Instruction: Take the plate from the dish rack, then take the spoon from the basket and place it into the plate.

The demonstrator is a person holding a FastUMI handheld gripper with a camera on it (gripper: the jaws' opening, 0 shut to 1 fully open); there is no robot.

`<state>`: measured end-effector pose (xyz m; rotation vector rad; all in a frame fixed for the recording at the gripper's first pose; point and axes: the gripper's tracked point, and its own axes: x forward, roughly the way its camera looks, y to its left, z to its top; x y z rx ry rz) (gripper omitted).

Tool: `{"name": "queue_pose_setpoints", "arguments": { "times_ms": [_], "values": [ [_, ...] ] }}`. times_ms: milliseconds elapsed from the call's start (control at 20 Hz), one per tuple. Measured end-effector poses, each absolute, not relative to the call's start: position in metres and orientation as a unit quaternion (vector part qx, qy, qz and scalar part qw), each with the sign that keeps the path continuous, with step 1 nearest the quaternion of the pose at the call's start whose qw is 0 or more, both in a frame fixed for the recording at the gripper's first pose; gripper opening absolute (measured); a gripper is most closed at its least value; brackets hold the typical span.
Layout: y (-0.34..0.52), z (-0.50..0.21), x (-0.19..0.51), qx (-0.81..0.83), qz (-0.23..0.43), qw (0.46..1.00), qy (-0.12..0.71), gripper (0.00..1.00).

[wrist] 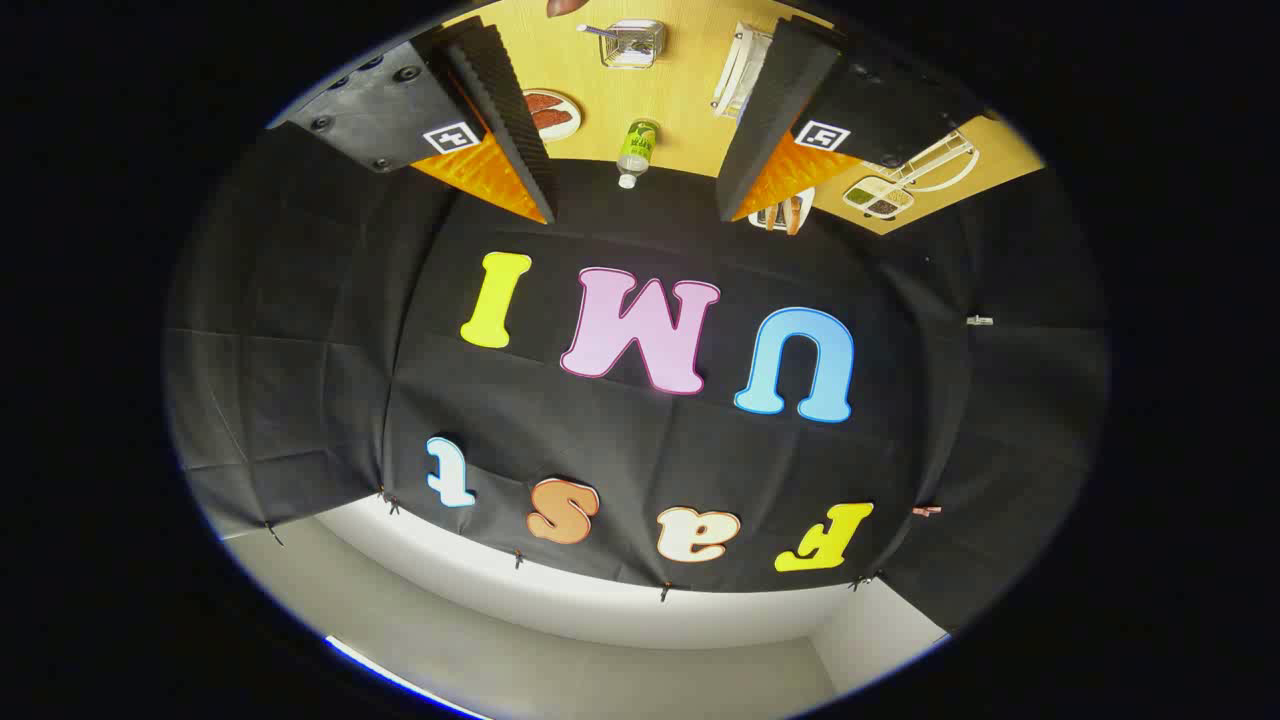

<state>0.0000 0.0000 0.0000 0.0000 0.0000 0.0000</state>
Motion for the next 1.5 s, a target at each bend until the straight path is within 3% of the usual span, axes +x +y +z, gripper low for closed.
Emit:
{"name": "queue_pose_setpoints", "arguments": {
  "times_ms": [1000,1500],
  "values": [
    [0.012,-0.01,-0.004,0.005,0.009,1.0,0.02,0.98],
    [0.087,-0.095,0.038,0.037,0.096,0.973,0.204,0.98]
  ]
}}
